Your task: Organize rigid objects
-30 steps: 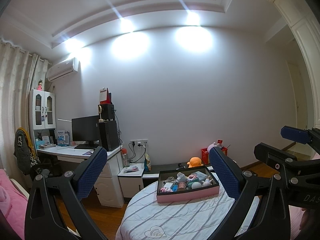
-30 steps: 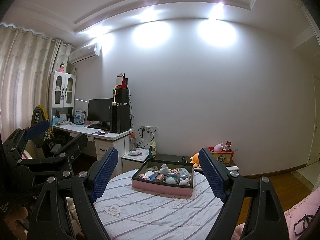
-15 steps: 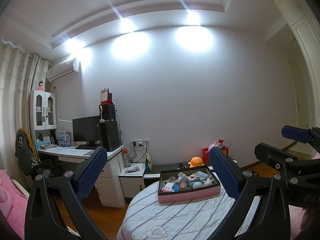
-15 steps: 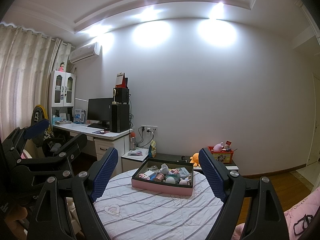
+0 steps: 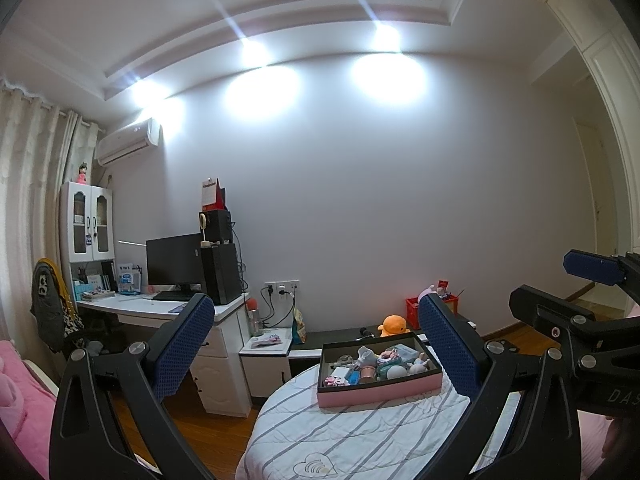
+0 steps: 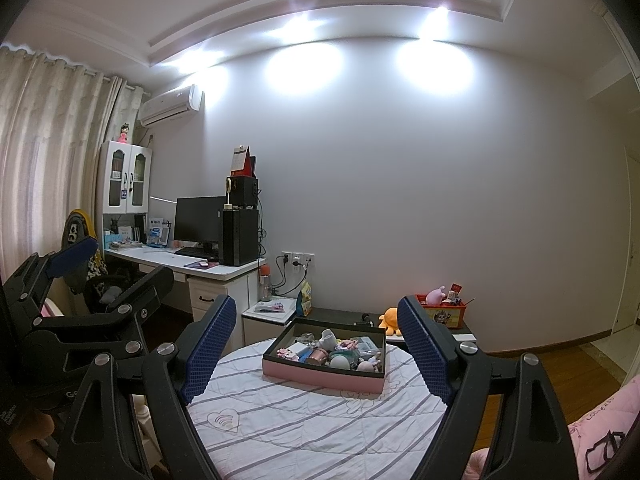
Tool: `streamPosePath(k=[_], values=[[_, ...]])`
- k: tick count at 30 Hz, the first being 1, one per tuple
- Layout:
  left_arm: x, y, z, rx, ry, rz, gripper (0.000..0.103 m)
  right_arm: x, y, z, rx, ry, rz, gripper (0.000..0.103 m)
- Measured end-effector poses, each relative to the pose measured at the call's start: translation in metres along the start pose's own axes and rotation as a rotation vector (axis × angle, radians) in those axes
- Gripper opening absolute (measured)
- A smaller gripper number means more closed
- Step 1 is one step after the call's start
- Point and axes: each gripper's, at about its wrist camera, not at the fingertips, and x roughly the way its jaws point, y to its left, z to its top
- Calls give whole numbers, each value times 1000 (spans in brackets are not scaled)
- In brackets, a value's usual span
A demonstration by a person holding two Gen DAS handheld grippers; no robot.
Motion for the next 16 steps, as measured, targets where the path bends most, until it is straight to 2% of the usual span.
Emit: streamPosePath(k=[16], values=[[-3, 5, 2, 6, 4, 3, 103, 1, -2, -3, -5, 8, -7, 84]])
